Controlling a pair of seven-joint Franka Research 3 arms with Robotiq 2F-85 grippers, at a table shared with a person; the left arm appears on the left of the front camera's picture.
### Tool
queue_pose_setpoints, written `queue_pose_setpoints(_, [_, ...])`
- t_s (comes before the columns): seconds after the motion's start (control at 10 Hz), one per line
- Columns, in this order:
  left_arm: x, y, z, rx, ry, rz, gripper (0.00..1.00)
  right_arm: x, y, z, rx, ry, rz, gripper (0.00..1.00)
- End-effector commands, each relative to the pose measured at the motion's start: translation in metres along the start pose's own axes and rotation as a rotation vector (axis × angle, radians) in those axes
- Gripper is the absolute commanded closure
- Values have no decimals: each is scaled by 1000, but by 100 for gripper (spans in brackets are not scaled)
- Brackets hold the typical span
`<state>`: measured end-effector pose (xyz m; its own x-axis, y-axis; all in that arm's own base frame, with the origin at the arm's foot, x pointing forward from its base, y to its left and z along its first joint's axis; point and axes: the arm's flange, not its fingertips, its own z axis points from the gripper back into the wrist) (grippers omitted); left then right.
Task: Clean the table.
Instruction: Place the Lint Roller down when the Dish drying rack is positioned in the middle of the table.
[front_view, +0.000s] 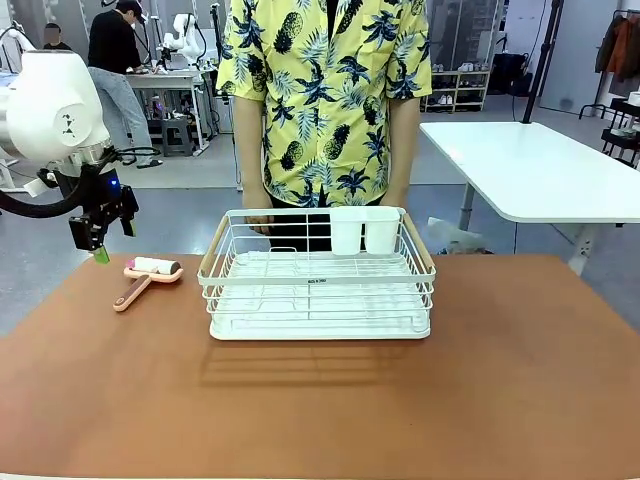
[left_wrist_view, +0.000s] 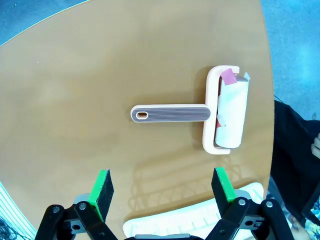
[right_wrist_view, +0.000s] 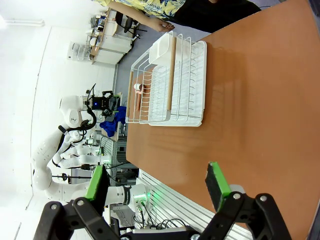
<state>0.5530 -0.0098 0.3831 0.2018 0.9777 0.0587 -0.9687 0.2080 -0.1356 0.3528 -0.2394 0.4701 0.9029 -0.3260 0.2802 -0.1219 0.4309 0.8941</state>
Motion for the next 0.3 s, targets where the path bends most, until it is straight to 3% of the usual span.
queue_pose_setpoints(0.0, [2,1,-1,-4,-12,-5,0,1,2,2,17,-7,10,0])
queue_pose_setpoints(0.2, [2,1,-1,-4,-12,-5,0,1,2,2,17,-7,10,0])
